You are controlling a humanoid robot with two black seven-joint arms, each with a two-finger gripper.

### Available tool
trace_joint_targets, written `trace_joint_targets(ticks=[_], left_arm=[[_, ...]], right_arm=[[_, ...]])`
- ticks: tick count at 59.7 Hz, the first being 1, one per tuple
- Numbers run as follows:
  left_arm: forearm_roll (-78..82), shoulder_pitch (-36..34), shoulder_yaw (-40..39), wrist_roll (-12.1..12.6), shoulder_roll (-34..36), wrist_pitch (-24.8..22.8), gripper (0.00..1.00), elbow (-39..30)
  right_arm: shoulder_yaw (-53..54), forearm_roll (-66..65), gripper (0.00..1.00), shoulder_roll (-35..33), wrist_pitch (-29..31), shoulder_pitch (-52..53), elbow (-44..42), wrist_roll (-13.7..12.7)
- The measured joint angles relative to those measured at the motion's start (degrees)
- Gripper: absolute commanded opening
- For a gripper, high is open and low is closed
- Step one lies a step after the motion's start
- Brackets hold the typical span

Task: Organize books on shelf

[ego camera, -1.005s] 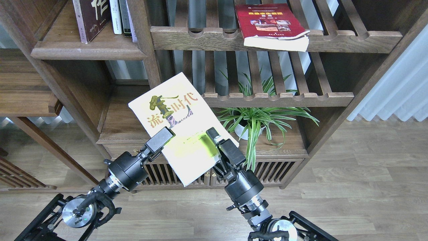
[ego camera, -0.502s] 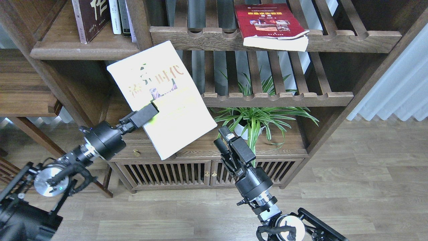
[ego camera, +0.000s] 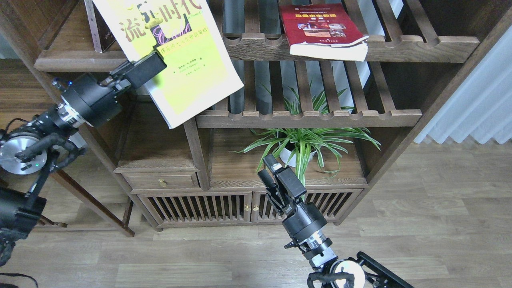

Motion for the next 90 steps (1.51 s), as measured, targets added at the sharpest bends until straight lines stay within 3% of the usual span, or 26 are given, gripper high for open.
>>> trace_joint_targets(ticks=[12,20,31,56,90], left_arm=[[-0.09,-0.99,-2.78,0.04,4.48,0.0,0.07,0.0],[-0.08,-1.48,-6.21,2.09,9.07,0.0,0.07,0.03],[-0.02,-2.08,-9.1,2.95,10.82,0.0,0.07,0.06],[0.08,-3.93,-11.28,3.33,20.03,0.0,0.08,0.06],[0.61,-4.4,-18.24,4.19,27.05,0.0,0.09,2.39]], right_arm=[[0.0,-0.09,0.84,0.14,0.0,-0.23,-0.15,0.0],[-0.07,-0.33,0.84,0.38,0.0,-0.21,-0.61,0.0],[-0.09,-0.43,0.84,0.57,0.0,-0.17,-0.89,0.0],[-0.09,-0.44,0.84,0.78,0.0,-0.29,-1.03,0.0],[-0.1,-0.54,0.84,1.9,-0.02,-0.77,-1.37,0.0]])
